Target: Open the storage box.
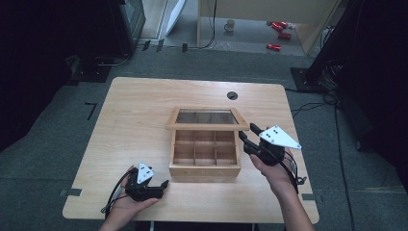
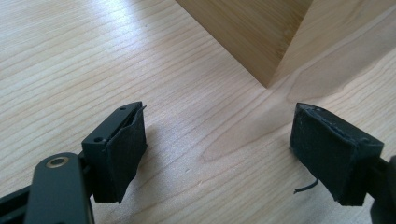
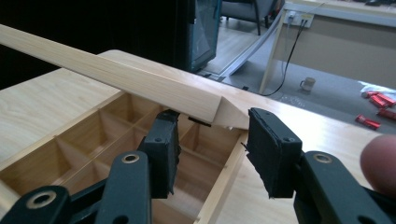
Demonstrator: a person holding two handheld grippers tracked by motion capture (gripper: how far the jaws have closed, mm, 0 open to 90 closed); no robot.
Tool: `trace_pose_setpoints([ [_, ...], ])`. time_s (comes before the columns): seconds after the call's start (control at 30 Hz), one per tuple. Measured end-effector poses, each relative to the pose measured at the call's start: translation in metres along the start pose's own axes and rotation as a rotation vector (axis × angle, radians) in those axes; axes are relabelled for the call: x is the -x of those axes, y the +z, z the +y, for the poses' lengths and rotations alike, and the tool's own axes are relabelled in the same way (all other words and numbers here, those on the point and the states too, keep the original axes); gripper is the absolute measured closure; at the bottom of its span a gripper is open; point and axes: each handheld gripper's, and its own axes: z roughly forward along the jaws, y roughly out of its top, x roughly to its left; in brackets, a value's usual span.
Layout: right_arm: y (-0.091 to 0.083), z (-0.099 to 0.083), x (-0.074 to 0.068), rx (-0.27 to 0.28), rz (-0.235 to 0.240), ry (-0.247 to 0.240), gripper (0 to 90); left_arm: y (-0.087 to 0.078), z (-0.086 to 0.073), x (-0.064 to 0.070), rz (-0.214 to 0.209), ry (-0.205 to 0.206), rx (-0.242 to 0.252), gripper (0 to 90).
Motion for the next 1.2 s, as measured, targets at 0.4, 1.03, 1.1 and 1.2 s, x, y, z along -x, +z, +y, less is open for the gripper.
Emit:
trace_pose_setpoints([
  [0.4,0.016,0.024,0.008,0.043,0.007,-0.006,55.0,0.000,0.000,0.000,0.001,0.004,0.001,19.1],
  [1.03,0.040,0.036,0.016,0.056,-0.004,0.011,54.7,0.001,0.001,0.000,-0.001,0.004,-0.001,19.1],
  [1.1,0.043,0.037,0.017,0.059,-0.007,0.011,54.9,0.000,0.001,-0.001,-0.001,0.004,-0.001,19.1],
  [1.2,0.045,0.038,0.018,0.061,-0.009,0.014,55.1,0.000,0.001,0.000,-0.001,0.004,-0.001,19.1],
])
